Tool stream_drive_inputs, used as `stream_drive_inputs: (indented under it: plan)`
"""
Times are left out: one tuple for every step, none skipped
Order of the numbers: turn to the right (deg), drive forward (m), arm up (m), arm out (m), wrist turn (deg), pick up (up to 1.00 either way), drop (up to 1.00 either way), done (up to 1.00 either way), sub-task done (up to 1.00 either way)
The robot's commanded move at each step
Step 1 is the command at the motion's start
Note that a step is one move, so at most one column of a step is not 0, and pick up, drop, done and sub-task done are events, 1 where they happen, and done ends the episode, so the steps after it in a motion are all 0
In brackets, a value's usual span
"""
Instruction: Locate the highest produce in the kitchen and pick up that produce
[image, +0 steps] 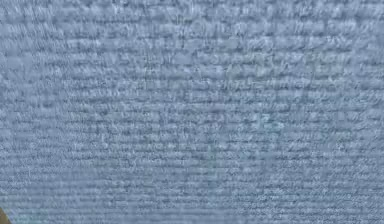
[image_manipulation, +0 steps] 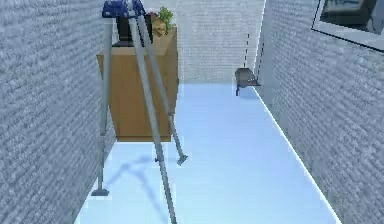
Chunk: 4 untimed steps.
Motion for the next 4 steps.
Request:
stream_drive_inputs:
  plan:
    - [-45.0, 0.00, 0.00, 0.00, 0.0, 0.00, 0.00, 0.00, 0.00]
    - [-45.0, 0.00, 0.00, 0.00, 0.0, 0.00, 0.00, 0.00, 0.00]
    - [-21.0, 0.00, 0.00, 0.00, 0.0, 0.00, 0.00, 0.00, 0.00]
    - [0.0, 1.00, 0.00, 0.00, 0.0, 0.00, 0.00, 0.00, 0.00]
